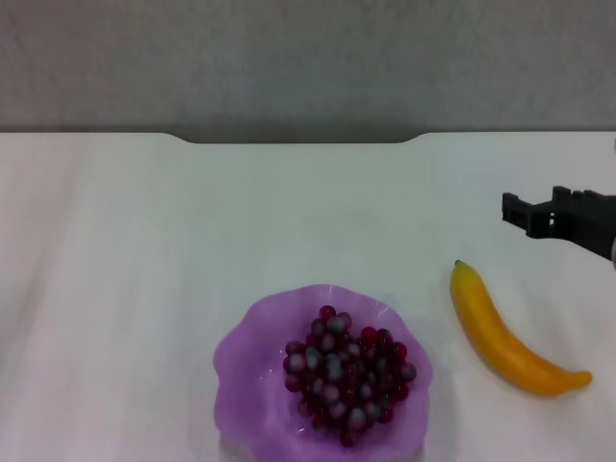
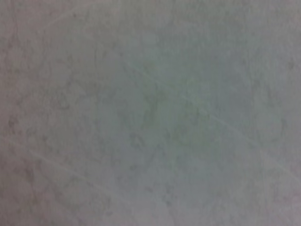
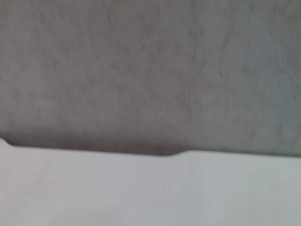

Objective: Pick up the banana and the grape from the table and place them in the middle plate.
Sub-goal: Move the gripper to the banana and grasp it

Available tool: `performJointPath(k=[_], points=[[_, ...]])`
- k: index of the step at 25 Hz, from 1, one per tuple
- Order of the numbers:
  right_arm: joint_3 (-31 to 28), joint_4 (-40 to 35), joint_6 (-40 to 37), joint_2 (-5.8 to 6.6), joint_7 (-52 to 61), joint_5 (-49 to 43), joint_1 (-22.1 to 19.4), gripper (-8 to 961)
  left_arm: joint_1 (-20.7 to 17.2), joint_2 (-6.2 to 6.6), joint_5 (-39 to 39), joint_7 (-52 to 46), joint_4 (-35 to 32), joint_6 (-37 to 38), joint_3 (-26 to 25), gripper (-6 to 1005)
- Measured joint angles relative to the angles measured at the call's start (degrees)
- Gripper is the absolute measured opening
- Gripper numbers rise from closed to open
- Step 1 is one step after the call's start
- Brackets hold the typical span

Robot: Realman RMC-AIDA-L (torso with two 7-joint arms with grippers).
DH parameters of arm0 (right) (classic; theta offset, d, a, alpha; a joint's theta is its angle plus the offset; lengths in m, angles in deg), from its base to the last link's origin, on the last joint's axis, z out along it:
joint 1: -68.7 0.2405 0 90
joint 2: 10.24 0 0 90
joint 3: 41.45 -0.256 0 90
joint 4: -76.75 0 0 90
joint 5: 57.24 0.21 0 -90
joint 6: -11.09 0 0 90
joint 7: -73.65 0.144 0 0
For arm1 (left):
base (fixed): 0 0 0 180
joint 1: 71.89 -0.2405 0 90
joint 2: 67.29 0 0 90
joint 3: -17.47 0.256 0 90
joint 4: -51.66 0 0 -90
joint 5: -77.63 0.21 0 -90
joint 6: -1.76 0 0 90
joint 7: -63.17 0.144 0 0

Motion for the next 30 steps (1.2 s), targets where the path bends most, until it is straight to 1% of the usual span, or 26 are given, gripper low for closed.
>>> performJointPath(k=[4, 11, 23, 30], points=[[-0.6, 4.1, 3.6, -0.03, 0.0, 1.6, 3.6, 547, 0.4, -0.02, 0.0, 0.2, 0.0, -0.7, -0.4, 842], [0.0, 10.8, 7.0, -0.09, -0.1, 3.5, 8.7, 542, 1.1, 0.00, 0.0, 0.3, -0.4, -0.8, -0.5, 842], [0.2, 21.2, 7.5, -0.02, -2.3, 10.2, 14.0, 533, 2.1, 0.01, 0.3, 0.6, -0.7, -2.2, -1.4, 841], [0.0, 26.3, 7.5, -0.10, -2.5, 11.6, 16.4, 528, 2.1, 0.04, 0.4, 0.6, -0.7, -2.3, -1.5, 840]])
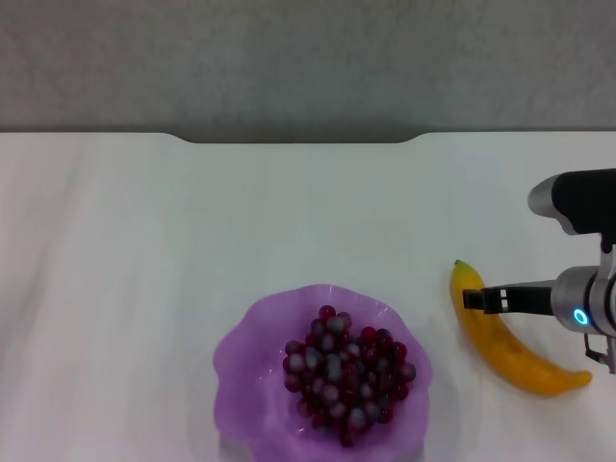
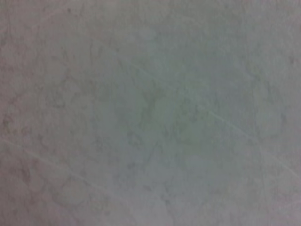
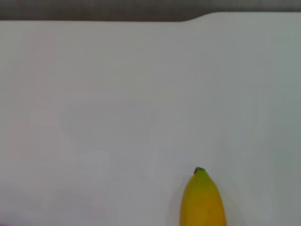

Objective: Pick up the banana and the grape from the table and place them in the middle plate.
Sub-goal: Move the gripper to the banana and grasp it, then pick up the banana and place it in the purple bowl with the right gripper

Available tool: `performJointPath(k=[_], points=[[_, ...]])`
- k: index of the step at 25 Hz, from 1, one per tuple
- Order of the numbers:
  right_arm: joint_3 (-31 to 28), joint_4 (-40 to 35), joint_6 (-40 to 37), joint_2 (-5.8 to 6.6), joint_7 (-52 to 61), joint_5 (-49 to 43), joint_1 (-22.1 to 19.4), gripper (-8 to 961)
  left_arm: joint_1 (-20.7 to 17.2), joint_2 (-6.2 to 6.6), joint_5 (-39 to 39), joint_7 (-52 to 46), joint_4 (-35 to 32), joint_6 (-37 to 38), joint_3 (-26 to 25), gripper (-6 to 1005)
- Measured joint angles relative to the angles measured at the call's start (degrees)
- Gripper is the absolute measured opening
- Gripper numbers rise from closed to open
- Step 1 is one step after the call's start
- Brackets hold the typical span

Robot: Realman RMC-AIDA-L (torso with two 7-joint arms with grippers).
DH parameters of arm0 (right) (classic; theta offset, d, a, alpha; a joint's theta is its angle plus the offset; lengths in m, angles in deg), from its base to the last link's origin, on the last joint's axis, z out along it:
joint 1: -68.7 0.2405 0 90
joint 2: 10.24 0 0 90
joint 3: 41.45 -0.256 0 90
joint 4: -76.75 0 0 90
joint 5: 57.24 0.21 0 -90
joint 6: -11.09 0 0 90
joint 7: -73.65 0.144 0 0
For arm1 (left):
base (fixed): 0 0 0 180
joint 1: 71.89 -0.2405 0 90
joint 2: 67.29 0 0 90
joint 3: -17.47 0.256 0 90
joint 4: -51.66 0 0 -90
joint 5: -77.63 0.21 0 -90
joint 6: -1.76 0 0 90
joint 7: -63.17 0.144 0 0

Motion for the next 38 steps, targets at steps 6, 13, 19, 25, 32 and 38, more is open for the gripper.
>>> performJointPath(k=[6, 13, 19, 25, 32, 38], points=[[0.1, 5.0, -0.2, -0.10, 0.0, 0.2, 2.7, 523, -0.1, 0.00, 0.0, 0.0, 0.0, -0.3, 0.4, 839], [0.4, 12.0, -2.6, -0.13, -4.2, 5.9, 6.2, 518, 0.1, 0.00, 0.1, 0.2, 0.3, -1.3, 0.5, 838], [0.4, 13.1, -2.9, -0.16, -5.6, 7.3, 6.6, 513, 0.1, -0.06, 0.1, 0.2, 0.4, -1.4, 0.6, 837], [0.5, 12.8, -3.6, -0.18, -6.5, 7.1, 6.2, 508, 0.0, -0.09, 0.1, 0.2, 0.4, -1.4, 0.6, 836], [-0.1, 11.9, -4.1, -0.01, -7.5, 7.0, 5.6, 506, -0.4, -0.09, 0.1, 0.2, 0.4, -1.4, 0.7, 835], [-7.4, -2.5, 1.3, 0.15, -13.1, 4.7, -1.1, 506, -1.0, -0.09, -0.2, 0.2, 0.6, -1.4, 0.7, 834]])
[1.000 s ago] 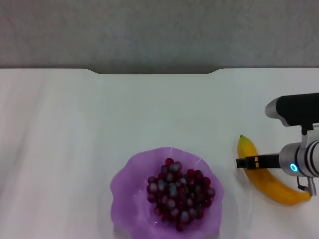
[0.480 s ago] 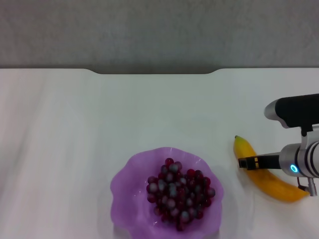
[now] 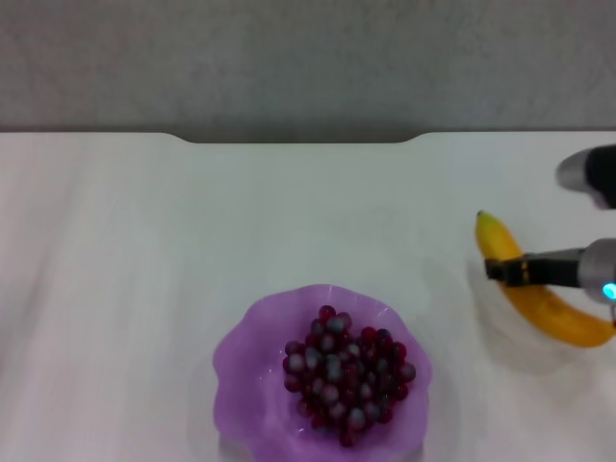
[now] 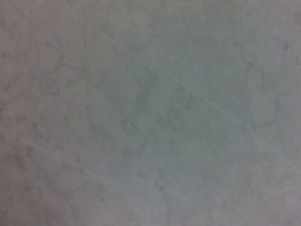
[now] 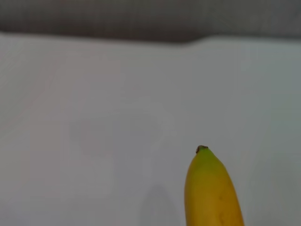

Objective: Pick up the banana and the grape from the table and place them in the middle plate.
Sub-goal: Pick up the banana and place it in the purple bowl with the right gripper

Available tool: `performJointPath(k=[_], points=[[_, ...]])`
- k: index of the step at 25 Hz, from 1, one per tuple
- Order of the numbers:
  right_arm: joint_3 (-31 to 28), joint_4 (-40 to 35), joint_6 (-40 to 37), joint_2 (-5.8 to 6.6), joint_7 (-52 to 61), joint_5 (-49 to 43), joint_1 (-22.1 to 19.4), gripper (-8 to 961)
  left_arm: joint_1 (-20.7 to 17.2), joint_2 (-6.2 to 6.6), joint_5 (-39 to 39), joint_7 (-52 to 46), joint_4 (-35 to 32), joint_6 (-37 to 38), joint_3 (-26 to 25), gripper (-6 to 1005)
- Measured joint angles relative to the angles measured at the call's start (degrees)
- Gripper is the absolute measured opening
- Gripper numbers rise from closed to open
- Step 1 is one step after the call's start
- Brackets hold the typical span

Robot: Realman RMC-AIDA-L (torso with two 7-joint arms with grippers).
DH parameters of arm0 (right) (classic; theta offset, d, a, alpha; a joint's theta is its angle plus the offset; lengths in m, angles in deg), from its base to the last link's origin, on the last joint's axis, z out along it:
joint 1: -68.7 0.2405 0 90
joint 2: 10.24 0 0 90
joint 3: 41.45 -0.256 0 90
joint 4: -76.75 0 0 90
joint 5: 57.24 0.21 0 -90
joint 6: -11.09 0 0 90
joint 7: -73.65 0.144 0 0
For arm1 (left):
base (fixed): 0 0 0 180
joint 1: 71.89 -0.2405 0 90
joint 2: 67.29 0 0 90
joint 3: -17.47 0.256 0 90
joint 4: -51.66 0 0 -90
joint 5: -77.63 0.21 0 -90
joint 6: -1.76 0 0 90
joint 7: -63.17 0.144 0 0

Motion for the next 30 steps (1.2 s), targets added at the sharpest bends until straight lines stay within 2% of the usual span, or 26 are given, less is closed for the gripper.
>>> performJointPath(k=[3, 6, 12, 20, 30], points=[[-2.3, -7.2, 3.2, -0.20, -1.8, -1.4, -2.7, 505, 0.0, -0.03, 0.0, 0.0, 0.0, 0.0, 0.1, 834], [-2.4, -12.0, 5.8, -0.21, -2.8, -1.6, -3.5, 505, 0.0, -0.03, 0.0, 0.0, 0.0, -0.2, 0.1, 833], [0.8, -20.8, 10.2, -0.29, -5.2, -1.6, -3.9, 505, 0.3, 0.00, -0.1, 0.0, 0.4, -0.9, 0.2, 833], [9.0, -22.7, 10.8, -0.35, -4.7, -1.1, -0.7, 505, 0.5, -0.06, -0.1, 0.0, 1.0, -1.1, 0.4, 832], [18.7, -20.1, 9.7, -0.55, -4.2, 1.7, 5.2, 504, 1.2, -0.02, -0.1, 0.0, 1.7, -1.6, 0.4, 831]])
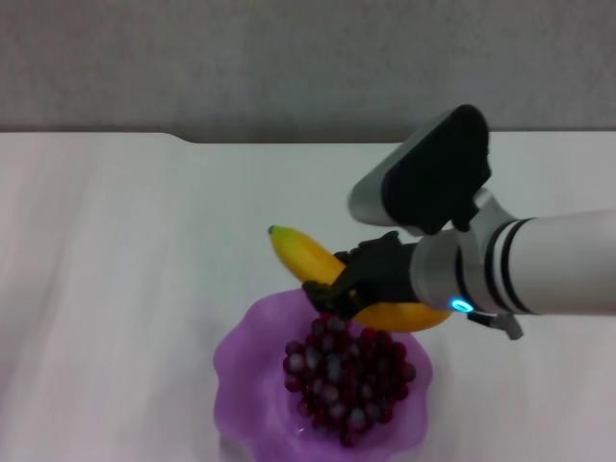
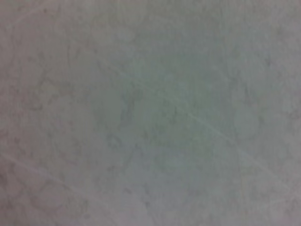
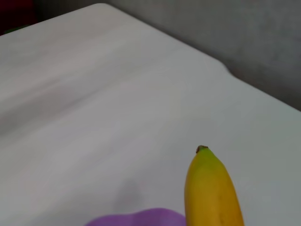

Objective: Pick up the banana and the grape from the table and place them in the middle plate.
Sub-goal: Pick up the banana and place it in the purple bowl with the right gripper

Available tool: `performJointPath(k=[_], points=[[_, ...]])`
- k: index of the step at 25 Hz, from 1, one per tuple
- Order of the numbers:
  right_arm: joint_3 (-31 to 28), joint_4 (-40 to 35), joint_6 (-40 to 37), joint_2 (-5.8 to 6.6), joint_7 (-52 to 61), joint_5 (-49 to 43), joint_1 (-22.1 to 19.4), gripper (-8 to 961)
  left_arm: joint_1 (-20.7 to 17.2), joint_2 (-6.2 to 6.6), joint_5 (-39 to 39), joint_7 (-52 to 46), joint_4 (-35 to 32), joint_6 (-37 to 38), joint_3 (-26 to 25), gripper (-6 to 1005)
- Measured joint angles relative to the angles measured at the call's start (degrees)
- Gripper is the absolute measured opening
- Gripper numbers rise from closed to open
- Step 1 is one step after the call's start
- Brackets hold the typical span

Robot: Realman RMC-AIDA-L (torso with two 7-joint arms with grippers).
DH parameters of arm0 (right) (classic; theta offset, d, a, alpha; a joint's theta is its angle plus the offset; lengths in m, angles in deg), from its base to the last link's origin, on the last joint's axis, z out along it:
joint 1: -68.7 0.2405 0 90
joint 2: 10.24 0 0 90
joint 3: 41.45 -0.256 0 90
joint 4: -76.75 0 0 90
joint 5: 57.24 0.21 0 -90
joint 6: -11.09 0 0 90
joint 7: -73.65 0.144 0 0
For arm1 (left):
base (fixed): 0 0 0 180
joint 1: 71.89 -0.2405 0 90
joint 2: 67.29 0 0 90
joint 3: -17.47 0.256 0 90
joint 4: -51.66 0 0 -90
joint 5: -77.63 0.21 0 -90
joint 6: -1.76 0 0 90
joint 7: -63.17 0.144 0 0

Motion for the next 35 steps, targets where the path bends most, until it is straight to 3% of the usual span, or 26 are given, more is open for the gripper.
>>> performJointPath(k=[14, 35], points=[[8.6, -0.7, -0.4, 0.03, -0.4, 0.8, 1.5, 503, 0.6, 0.11, 0.4, 0.0, 0.3, -0.9, -0.5, 831], [14.5, -0.3, 0.6, 0.16, -3.0, 0.5, 1.7, 502, 0.6, 0.12, 0.5, 0.5, 1.1, -1.5, -0.9, 831]])
